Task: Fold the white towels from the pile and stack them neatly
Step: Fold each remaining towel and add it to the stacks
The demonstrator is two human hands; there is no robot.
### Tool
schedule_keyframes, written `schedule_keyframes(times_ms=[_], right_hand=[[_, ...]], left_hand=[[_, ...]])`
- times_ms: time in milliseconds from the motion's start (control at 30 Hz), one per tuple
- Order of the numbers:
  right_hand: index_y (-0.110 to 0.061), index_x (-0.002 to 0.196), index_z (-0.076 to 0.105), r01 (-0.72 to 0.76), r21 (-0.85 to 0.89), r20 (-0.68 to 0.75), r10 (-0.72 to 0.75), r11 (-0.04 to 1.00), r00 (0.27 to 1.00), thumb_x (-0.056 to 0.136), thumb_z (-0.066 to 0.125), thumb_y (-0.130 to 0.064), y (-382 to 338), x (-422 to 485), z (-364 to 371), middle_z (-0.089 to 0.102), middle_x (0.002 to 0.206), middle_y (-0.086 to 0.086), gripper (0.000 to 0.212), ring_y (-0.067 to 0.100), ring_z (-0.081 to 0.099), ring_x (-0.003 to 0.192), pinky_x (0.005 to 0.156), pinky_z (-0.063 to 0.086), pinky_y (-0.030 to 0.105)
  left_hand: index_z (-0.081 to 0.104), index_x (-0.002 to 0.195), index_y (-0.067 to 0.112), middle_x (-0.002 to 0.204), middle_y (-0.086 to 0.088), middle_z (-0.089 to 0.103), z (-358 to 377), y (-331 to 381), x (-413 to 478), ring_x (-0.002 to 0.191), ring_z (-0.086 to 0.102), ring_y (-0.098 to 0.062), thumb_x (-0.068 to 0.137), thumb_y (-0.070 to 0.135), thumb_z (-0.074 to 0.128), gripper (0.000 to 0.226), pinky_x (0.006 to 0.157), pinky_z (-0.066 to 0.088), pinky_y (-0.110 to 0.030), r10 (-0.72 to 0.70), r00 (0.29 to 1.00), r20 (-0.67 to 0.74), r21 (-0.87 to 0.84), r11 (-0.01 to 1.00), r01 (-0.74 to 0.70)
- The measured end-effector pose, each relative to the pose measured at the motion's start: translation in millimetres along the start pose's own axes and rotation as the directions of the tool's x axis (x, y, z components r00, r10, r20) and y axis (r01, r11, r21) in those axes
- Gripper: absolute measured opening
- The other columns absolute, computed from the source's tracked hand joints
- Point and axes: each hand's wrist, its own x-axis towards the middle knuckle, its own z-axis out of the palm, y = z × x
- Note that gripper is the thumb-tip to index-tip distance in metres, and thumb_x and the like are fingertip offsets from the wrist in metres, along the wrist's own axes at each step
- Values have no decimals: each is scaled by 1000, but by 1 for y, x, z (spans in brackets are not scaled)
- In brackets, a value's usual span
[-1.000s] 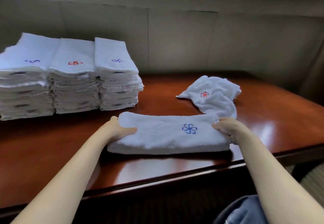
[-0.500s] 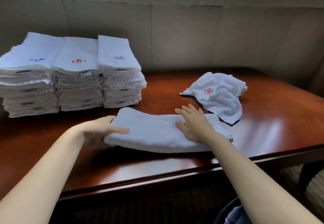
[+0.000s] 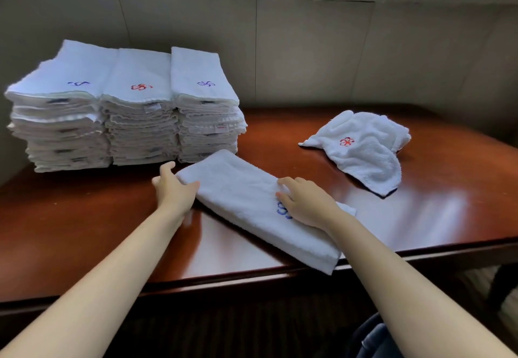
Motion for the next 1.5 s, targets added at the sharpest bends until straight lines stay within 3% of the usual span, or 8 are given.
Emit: schedule_keyframes(times_ms=[200, 300, 500, 667, 767, 933, 1167, 1500], right_hand=[[-21, 126, 46, -80, -6, 27, 80, 997, 996, 97, 38, -44, -15, 4, -4, 57, 116, 5, 38, 23, 50, 91, 69, 39, 33], [-19, 139, 35, -93, 122, 86, 83, 988, 993, 98, 39, -41, -23, 11, -7, 52, 129, 8, 47, 26, 53, 108, 84, 45, 38], [-19, 146, 26, -224, 459, 167, 164, 860, 972, 95, 48, -32, -33, 29, -6, 47, 138, 7, 58, 22, 52, 108, 85, 40, 28], [-26, 142, 32, -436, 656, 352, 261, 616, 899, 88, 61, -38, -22, 34, -13, 53, 121, 1, 62, 14, 55, 83, 64, 44, 26], [-28, 135, 42, -432, 711, 433, 137, 555, 891, 87, 63, -30, -16, 32, -9, 60, 104, 3, 53, 12, 52, 61, 50, 43, 21], [-40, 143, 27, -287, 773, 336, 19, 565, 942, 85, 63, -12, -13, 31, -7, 52, 111, -11, 74, 8, 59, 89, 60, 50, 20], [-38, 129, 53, -333, 818, 443, -145, 470, 885, 81, 57, 9, -10, 25, -6, 49, 128, 6, 67, 22, 60, 104, 74, 52, 28], [-46, 128, 48, -115, 883, 235, -216, 456, 948, 75, 64, 11, -25, 21, -33, 53, 122, 11, 79, 23, 65, 94, 64, 54, 30]], left_hand=[[48, 132, 6, 121, -8, 58, 10, 8, -3, 116, 55, -27, 89, 11, 60, 46, 92, 43, -31, -65, 996, 69, -272, 959, 82], [46, 131, 7, 123, -13, 61, 13, 22, -10, 108, 61, -29, 73, 8, 58, 59, 80, 50, -34, -150, 950, 276, -362, 899, 247], [39, 131, 22, 122, 2, 60, 3, 33, -35, 107, 59, -17, 72, -3, 65, 69, 77, 55, -37, -128, 753, 646, -100, 963, 250], [29, 145, 18, 114, -12, 60, 5, 25, -30, 101, 61, -28, 74, -11, 65, 85, 80, 52, -41, 10, 902, 432, -296, 946, 132], [34, 146, 17, 105, -11, 64, 5, 16, -21, 91, 63, -27, 89, 0, 56, 64, 79, 51, -36, 2, 946, 325, -236, 969, 80], [36, 132, 41, 100, -3, 69, -10, 23, -16, 76, 71, -17, 86, -1, 58, 66, 57, 54, -27, -13, 811, 584, -214, 962, 170], [47, 134, 34, 118, 4, 59, -30, 29, -17, 101, 65, -13, 76, -15, 65, 78, 83, 57, -37, -71, 543, 837, -20, 987, 159], [48, 137, 30, 126, -2, 55, -64, 55, -21, 107, 64, -19, 71, -18, 68, 84, 94, 52, -40, 160, 645, 747, -241, 970, 39]])
